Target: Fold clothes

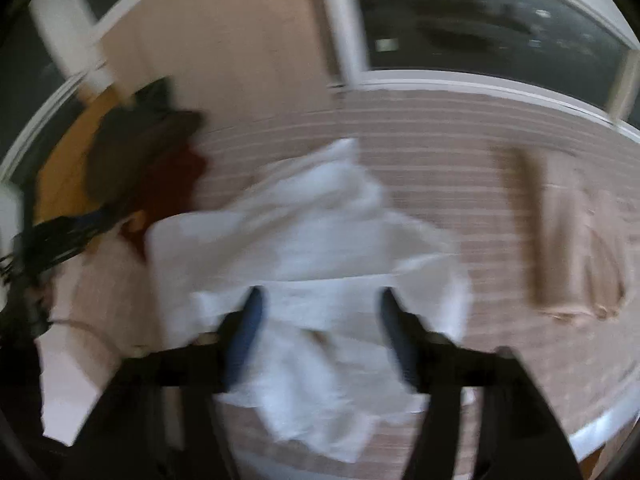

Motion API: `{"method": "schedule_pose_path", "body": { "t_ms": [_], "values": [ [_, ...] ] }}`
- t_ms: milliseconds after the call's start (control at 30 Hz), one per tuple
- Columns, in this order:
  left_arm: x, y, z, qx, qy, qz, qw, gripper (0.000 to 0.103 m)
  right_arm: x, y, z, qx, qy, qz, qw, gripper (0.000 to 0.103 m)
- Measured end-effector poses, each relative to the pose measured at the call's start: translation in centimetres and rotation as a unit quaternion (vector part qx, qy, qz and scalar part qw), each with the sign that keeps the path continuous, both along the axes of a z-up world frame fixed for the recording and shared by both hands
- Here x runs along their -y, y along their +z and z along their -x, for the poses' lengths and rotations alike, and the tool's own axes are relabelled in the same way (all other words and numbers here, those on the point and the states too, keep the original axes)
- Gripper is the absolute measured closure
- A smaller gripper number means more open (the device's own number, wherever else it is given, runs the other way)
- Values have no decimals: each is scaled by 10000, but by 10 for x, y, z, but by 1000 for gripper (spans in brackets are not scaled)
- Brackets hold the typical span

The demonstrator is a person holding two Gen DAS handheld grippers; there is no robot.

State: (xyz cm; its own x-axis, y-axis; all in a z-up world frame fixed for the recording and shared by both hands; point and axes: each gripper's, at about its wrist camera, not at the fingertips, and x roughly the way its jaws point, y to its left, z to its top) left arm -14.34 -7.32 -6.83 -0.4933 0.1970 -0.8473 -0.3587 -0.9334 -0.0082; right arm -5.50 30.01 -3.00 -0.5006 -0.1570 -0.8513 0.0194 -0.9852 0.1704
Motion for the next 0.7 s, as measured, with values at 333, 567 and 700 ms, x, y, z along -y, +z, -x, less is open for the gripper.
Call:
{"method": "schedule_pose_path", "body": {
  "t_ms": [333,567,700],
  "values": [
    [-203,-65,-9,396,-2017,432,9777,41,-67,-79,2,740,-1072,102,9914,33],
    [-212,-88,17,1018,-1846,111,9775,90,-67,-102,4,590,-798,1013,9899,88],
    [-191,-55,1,547,-1805,311,9816,94,-49,-90,4,482,-532,1203,9901,98]
  ]
}}
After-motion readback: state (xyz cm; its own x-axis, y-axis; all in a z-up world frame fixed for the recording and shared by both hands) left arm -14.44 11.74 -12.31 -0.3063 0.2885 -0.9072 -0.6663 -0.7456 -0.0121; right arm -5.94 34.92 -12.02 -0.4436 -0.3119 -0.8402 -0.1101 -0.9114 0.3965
